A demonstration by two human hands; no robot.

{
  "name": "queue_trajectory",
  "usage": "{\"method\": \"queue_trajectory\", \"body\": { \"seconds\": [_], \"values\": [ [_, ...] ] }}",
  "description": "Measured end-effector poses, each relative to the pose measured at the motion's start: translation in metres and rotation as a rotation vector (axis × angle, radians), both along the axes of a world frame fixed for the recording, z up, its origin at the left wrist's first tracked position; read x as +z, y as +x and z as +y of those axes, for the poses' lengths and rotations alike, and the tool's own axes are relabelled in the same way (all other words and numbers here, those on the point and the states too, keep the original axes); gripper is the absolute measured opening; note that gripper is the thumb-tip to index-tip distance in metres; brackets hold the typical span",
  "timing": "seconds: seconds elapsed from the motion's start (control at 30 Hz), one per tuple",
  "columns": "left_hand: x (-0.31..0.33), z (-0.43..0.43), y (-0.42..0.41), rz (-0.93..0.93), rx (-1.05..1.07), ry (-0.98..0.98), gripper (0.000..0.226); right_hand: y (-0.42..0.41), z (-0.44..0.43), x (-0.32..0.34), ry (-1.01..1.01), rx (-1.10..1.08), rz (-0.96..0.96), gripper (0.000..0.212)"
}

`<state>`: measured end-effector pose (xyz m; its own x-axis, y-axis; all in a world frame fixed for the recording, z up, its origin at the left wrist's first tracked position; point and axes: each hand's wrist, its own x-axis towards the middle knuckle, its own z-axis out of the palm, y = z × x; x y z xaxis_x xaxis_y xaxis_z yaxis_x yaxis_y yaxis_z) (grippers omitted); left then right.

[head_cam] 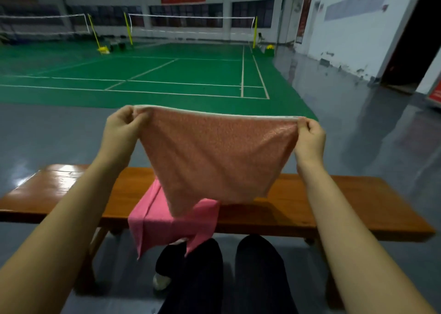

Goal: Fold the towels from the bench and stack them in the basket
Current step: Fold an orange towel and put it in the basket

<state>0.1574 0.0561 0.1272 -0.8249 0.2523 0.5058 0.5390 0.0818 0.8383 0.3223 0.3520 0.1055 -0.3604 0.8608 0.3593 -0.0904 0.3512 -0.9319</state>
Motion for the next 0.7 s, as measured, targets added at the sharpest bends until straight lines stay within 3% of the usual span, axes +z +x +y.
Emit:
{"method": "queue_trajectory", "body": {
  "seconds": [0.1, 0.23, 0.4, 0.53, 0.7],
  "values": [
    [0.005, 0.003, 0.006, -0.022, 0.022, 0.097, 0.017, 0.004, -0.007, 0.003, -0.036, -0.006, 0.023, 0.029],
    [0.006, 0.004, 0.003, 0.090, 0.111, -0.031, 0.033, 0.010, -0.008, 0.012, -0.040, 0.008, 0.040, 0.032],
    [-0.012, 0.006, -0.003, -0.006, 0.070, -0.189, 0.015, 0.006, 0.004, -0.006, -0.051, 0.042, -0.046, 0.035],
    [-0.010, 0.022, -0.018, -0.061, 0.074, -0.076, 0.025, -0.014, 0.010, -0.003, -0.115, 0.008, -0.028, 0.024],
    [0.027, 0.047, -0.031, 0.051, 0.136, 0.110, 0.027, -0.036, 0.022, 0.039, -0.151, -0.067, 0.214, 0.023]
  ]
}}
